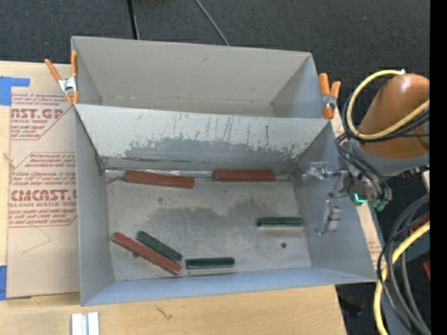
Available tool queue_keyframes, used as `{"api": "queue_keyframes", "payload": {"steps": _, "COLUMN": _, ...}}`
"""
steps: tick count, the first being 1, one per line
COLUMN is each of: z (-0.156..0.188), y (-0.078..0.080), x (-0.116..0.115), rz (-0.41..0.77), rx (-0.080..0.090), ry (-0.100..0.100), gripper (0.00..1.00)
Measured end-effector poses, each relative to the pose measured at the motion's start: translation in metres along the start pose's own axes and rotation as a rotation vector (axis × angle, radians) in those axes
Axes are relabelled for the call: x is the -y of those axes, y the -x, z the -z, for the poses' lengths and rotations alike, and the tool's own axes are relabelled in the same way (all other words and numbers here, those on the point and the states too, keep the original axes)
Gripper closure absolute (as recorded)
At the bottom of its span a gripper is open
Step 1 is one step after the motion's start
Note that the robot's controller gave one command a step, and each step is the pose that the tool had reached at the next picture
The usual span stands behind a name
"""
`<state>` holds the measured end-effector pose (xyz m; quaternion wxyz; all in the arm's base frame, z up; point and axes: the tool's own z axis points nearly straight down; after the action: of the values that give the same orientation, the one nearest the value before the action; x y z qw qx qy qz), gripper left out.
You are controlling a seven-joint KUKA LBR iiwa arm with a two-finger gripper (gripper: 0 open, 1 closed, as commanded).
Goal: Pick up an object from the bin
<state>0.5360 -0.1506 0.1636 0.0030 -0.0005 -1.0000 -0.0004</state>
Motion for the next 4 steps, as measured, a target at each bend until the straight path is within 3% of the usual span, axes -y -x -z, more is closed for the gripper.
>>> {"api": "queue_keyframes", "payload": {"steps": 1, "z": 0.004, "y": 0.002, "x": 0.0, "rz": 0.001, "rx": 0.008, "ry": -0.002, "gripper": 0.0}}
{"api": "queue_keyframes", "payload": {"steps": 2, "z": -0.064, "y": -0.025, "x": -0.021, "rz": -0.055, "rx": 0.011, "ry": -0.001, "gripper": 0.0}}
{"api": "queue_keyframes", "payload": {"steps": 3, "z": -0.094, "y": -0.032, "x": -0.025, "rz": 0.004, "rx": 0.006, "ry": -0.001, "gripper": 1.0}}
{"api": "queue_keyframes", "payload": {"steps": 4, "z": -0.094, "y": -0.032, "x": -0.025, "rz": 0.004, "rx": 0.006, "ry": -0.001, "gripper": 1.0}}
